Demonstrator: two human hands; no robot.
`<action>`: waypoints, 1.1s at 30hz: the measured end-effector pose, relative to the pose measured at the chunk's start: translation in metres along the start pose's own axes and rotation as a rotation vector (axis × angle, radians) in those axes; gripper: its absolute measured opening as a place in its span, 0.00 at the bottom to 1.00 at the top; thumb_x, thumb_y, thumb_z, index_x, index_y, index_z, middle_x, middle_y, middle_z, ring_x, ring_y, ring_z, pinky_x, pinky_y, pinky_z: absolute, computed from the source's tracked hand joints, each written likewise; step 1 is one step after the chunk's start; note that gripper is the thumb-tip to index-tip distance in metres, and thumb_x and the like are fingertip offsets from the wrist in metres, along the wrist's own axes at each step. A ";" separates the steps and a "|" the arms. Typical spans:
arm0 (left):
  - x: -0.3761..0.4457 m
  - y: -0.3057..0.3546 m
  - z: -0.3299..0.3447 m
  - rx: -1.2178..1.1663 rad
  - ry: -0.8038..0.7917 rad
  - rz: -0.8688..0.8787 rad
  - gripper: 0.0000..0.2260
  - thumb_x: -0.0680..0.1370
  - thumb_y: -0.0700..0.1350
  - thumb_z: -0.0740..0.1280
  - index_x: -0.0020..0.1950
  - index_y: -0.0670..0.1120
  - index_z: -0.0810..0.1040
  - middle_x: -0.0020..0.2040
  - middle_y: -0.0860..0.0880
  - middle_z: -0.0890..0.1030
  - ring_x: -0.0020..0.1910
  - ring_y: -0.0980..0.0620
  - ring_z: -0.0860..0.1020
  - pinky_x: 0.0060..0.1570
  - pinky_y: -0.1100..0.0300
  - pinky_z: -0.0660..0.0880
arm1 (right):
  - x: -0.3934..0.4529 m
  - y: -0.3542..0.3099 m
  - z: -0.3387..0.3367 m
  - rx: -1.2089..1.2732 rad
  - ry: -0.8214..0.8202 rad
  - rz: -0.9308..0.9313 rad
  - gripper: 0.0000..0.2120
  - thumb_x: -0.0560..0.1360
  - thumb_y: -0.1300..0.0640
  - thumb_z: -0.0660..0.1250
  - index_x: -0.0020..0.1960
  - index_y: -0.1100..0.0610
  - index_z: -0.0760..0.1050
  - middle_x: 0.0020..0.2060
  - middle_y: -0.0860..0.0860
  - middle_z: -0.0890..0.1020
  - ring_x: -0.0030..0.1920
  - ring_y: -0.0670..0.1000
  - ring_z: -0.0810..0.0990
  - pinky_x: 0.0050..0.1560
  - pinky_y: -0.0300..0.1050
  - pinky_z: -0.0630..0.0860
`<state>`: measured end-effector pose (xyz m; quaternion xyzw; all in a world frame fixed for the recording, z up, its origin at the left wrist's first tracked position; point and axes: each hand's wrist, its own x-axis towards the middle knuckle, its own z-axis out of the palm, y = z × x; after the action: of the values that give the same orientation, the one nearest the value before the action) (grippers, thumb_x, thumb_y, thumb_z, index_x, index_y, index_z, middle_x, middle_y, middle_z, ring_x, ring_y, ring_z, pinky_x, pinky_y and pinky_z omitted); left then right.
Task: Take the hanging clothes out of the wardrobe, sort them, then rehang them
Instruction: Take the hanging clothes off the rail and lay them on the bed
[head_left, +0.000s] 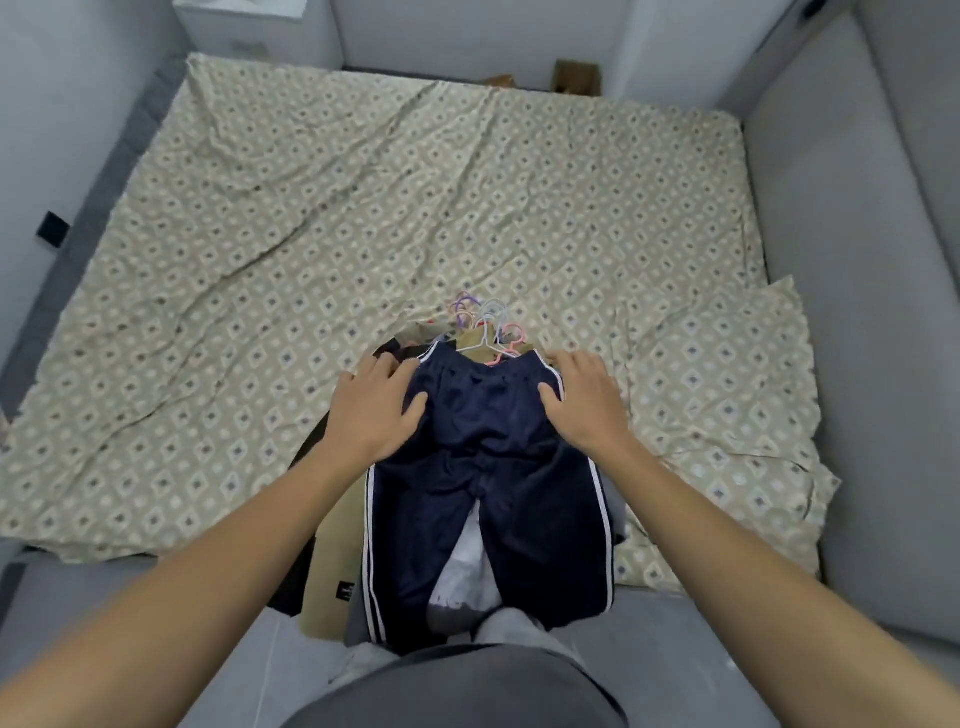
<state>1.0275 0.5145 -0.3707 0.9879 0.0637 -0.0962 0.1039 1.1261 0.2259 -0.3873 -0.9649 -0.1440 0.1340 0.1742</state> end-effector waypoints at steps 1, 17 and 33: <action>-0.005 0.001 -0.002 0.006 0.017 0.032 0.26 0.81 0.62 0.52 0.74 0.51 0.71 0.62 0.48 0.78 0.63 0.43 0.75 0.57 0.45 0.72 | -0.010 0.000 -0.007 0.003 0.042 0.018 0.22 0.80 0.47 0.65 0.72 0.52 0.72 0.65 0.51 0.76 0.67 0.57 0.72 0.65 0.56 0.72; -0.078 0.095 -0.042 -0.108 0.056 0.790 0.28 0.82 0.62 0.56 0.78 0.49 0.70 0.69 0.49 0.76 0.69 0.44 0.73 0.62 0.45 0.72 | -0.297 -0.049 -0.032 -0.042 0.555 0.547 0.28 0.80 0.41 0.63 0.76 0.53 0.70 0.71 0.51 0.74 0.70 0.55 0.70 0.70 0.55 0.69; -0.423 0.315 0.013 -0.105 -0.159 1.862 0.28 0.81 0.62 0.59 0.77 0.49 0.71 0.66 0.48 0.77 0.65 0.44 0.74 0.56 0.47 0.74 | -0.739 -0.174 0.059 -0.071 0.993 1.525 0.28 0.78 0.41 0.62 0.75 0.50 0.70 0.71 0.48 0.74 0.70 0.53 0.69 0.66 0.54 0.70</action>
<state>0.6596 0.1610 -0.2361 0.6256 -0.7563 -0.0386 0.1877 0.3860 0.1599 -0.2212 -0.7501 0.6206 -0.2227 0.0503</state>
